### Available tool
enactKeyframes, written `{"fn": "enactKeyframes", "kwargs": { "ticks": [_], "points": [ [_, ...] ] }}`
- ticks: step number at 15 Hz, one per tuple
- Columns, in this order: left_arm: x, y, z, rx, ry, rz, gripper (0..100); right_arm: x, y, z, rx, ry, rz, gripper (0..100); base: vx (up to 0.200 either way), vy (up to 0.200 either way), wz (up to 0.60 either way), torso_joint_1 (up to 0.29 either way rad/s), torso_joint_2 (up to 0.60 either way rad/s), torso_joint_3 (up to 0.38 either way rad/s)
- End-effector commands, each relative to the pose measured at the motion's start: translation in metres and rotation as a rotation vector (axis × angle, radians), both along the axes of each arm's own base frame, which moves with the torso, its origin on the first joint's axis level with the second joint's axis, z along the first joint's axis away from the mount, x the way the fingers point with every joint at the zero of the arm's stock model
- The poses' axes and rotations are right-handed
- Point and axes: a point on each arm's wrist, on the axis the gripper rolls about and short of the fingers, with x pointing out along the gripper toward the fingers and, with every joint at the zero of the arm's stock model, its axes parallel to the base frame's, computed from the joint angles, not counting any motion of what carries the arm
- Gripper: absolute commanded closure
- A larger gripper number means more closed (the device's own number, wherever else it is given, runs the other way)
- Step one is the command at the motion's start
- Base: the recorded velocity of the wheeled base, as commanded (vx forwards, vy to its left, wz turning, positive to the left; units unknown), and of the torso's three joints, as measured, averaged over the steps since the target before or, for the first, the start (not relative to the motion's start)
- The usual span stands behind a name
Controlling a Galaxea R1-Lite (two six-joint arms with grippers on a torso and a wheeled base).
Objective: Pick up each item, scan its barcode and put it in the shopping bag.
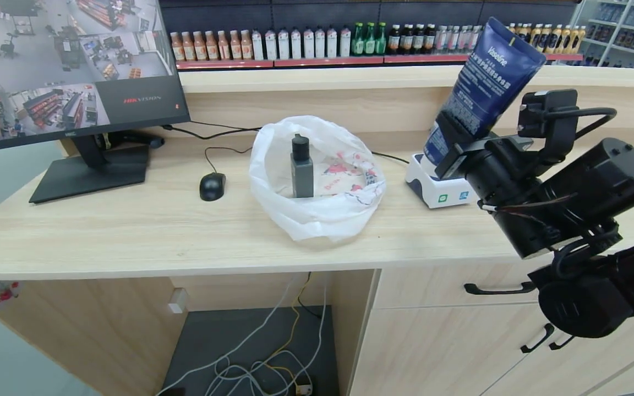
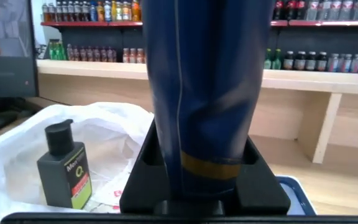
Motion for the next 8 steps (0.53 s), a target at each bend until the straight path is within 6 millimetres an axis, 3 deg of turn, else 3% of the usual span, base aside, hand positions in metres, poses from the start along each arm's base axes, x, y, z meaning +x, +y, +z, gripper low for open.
{"fn": "enactKeyframes", "kwargs": {
  "ticks": [1, 4, 8],
  "points": [
    [0.0001, 0.0, -0.0002, -0.009, -0.001, 0.001, 0, -0.001, 0.0001, -0.0016, -0.003, 0.004, 0.005, 100, 0.0, 0.0, 0.0, 0.0, 0.0, 0.0],
    [0.0001, 0.0, -0.0002, -0.011, -0.001, 0.001, 0, 0.0022, 0.0016, -0.0007, 0.006, -0.002, 0.008, 100, 0.0, 0.0, 0.0, 0.0, 0.0, 0.0],
    [0.0001, 0.0, -0.0002, -0.011, -0.001, 0.001, 0, 0.0061, 0.0035, -0.0005, 0.011, -0.006, 0.01, 100, 0.0, 0.2, 0.0, 0.001, 0.0, 0.002]
  ]
}}
